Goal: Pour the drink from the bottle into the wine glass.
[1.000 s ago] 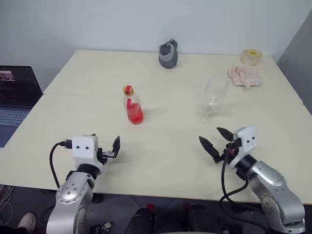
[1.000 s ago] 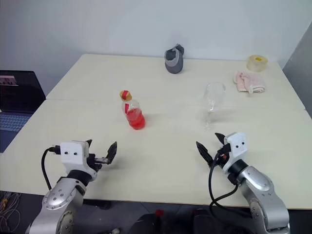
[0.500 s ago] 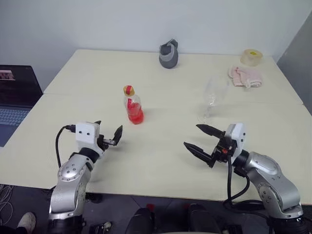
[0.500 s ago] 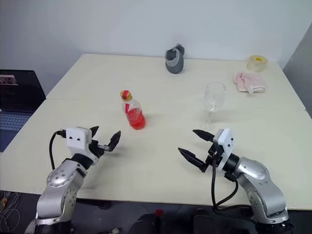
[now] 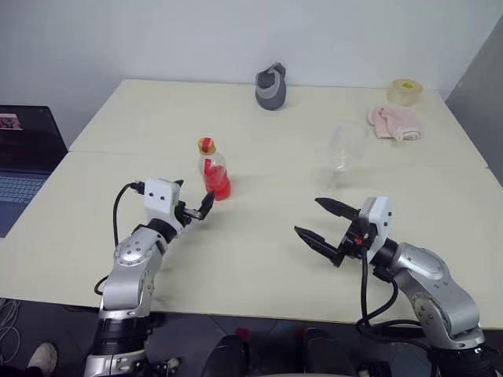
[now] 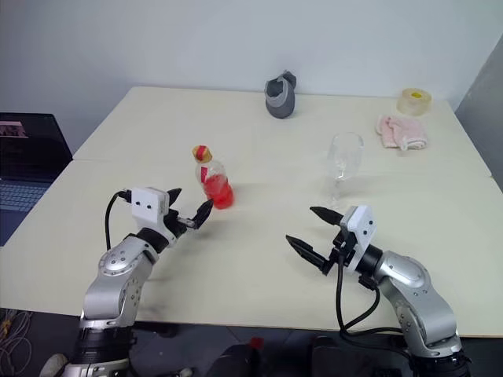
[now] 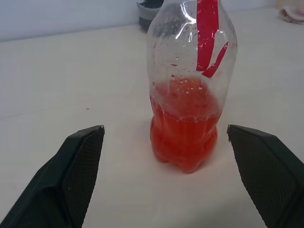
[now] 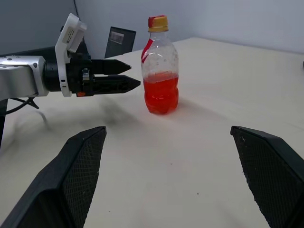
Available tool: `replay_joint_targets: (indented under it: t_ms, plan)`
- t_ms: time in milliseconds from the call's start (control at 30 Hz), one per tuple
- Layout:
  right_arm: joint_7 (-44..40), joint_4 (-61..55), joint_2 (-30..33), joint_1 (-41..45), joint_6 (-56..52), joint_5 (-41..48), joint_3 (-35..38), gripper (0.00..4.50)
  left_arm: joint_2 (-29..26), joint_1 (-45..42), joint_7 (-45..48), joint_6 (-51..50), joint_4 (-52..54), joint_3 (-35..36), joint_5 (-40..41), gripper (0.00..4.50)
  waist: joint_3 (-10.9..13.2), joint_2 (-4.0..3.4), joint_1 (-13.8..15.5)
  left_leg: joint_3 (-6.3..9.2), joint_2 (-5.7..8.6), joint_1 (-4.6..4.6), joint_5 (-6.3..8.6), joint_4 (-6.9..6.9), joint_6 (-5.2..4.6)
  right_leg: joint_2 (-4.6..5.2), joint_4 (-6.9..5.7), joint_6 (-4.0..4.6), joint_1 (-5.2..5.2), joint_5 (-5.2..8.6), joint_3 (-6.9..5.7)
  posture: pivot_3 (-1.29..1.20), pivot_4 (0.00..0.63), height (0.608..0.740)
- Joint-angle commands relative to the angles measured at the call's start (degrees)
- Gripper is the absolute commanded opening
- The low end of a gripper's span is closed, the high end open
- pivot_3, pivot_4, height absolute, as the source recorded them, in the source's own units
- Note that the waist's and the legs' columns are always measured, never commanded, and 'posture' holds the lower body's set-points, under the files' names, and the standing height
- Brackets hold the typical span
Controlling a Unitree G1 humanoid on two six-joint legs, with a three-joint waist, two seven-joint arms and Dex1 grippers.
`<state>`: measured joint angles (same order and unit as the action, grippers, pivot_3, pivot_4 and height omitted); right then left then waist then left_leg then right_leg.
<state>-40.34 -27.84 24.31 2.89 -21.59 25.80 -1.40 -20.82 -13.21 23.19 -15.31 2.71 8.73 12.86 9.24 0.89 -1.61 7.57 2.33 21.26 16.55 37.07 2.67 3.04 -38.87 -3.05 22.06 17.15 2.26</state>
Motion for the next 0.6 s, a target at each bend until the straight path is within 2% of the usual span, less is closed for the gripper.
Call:
replay_joint_targets:
  t_ms: [33,333,600]
  plan:
    - [0.6,-1.7,0.0,0.2,1.1,0.0,-0.2,4.5,-0.2,-2.4,0.9,2.2,-1.1,-0.3,0.1,4.45,0.0,0.0,0.0,-0.01,0.0,0.0,0.0,0.0,0.0,0.0,0.0,0.0,0.0,0.0,0.01,0.0,0.15,0.74]
    - [0.2,-3.7,0.3,0.0,0.4,1.9,-0.4,4.5,0.2,-7.4,2.7,3.8,-7.7,-1.4,0.2,4.45,0.0,0.01,0.0,0.0,0.01,0.0,-0.02,0.0,0.03,0.0,0.0,0.0,0.0,0.0,0.01,0.0,0.15,0.74]
    - [0.0,-4.8,1.0,-0.1,0.6,1.8,-0.1,4.5,1.5,-14.6,4.1,9.6,-20.7,-2.4,-1.1,4.45,0.0,0.03,-0.1,-0.02,0.02,-0.01,-0.03,0.02,0.05,0.0,-0.01,-0.01,0.01,0.0,0.02,0.0,0.15,0.74]
